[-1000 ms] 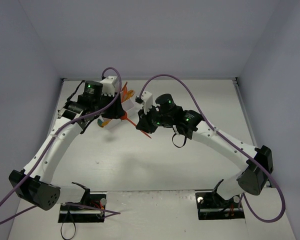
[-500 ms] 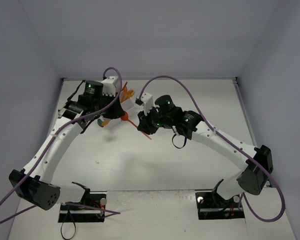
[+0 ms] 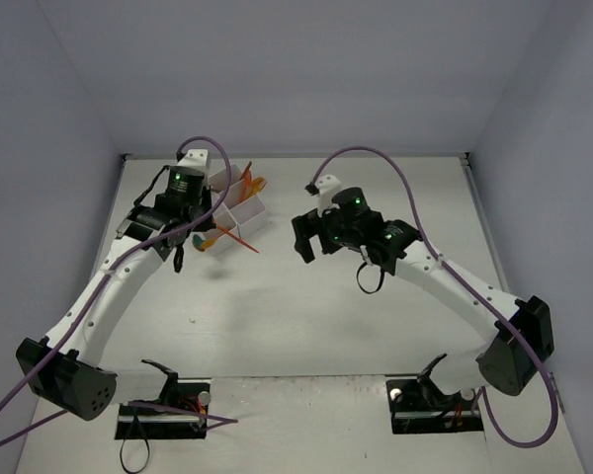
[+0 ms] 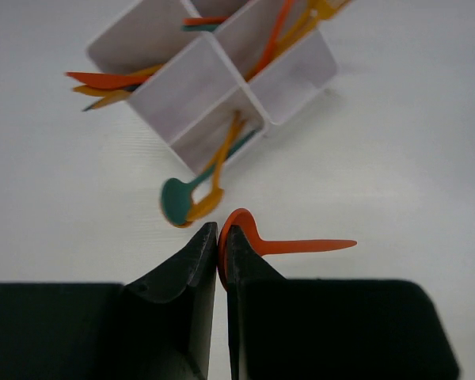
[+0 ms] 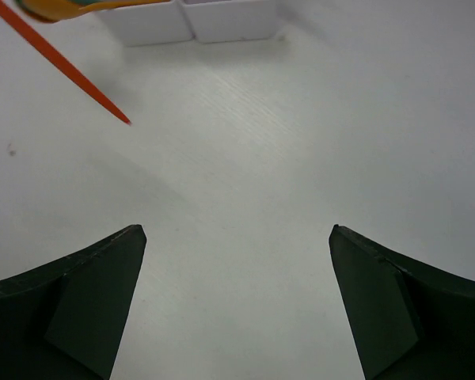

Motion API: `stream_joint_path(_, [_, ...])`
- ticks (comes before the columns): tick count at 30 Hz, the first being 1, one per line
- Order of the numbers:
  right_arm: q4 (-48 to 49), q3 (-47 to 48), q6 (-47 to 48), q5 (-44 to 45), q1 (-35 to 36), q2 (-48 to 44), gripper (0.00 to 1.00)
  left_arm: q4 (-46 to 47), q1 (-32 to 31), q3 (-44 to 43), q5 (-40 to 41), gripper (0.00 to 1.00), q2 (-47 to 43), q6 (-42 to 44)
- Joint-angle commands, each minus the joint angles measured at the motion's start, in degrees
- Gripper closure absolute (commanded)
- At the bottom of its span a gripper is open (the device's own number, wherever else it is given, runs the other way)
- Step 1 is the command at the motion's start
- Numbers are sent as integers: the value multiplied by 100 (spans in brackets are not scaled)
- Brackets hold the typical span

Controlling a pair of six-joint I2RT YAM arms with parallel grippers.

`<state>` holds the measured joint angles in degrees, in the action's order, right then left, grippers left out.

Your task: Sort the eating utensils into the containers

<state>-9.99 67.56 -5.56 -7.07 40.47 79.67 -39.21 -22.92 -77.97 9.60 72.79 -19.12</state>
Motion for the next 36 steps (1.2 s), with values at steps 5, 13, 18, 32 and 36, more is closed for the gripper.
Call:
stream_joint_path(5, [53,-773,-359,881,-698,-1230,0,1761,242,457,2475,100,162,-590])
stream_joint_path(13, [-146,-1151,-338,1145,-809,-1811,0,2472,297,369,3012,100,763,-624])
stream_joint_path(18, [-164,-1310,-309,1205,-930,-1961,0,2676,268,434,2966,100,977,-640])
stream_joint_path(32, [-173,-1316,-379,1191,-1029,-1926,0,2840,-96,1000,3054,100,1143,-745])
stream_joint_path(36, [-180,-1314,-385,1174,-1041,-1966,0,2830,-116,1011,3064,95,1204,-777])
